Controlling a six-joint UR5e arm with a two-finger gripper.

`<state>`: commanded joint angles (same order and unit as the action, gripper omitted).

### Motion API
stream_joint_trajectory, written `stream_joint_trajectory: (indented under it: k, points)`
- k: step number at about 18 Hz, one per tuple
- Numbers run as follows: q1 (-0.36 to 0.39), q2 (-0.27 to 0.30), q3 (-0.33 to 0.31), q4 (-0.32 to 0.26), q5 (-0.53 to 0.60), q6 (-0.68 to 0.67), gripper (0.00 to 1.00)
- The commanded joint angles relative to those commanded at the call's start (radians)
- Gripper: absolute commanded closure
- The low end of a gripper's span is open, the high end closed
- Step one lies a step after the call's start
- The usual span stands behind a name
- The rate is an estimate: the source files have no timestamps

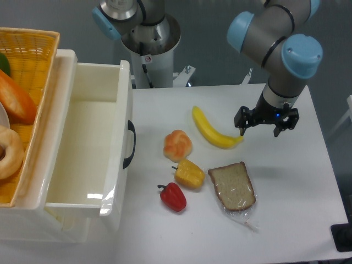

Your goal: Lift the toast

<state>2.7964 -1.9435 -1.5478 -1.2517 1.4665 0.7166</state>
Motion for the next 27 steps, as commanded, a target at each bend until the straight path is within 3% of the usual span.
stream_joint_trajectory:
  k: [5,9,13,17,27]
  points:
    - [0.011,-0.018,0.005,0.005,-0.026,-0.081,0.0]
    - [0.017,-0.038,0.012,0.078,-0.09,-0.114,0.0]
    - [0.006,-0.069,0.046,0.106,-0.095,-0.109,0.0]
    - [-0.017,-0.11,0.064,0.169,-0.097,-0.111,0.0]
    - [-0.087,-0.206,0.109,0.204,-0.098,-0.103,0.0]
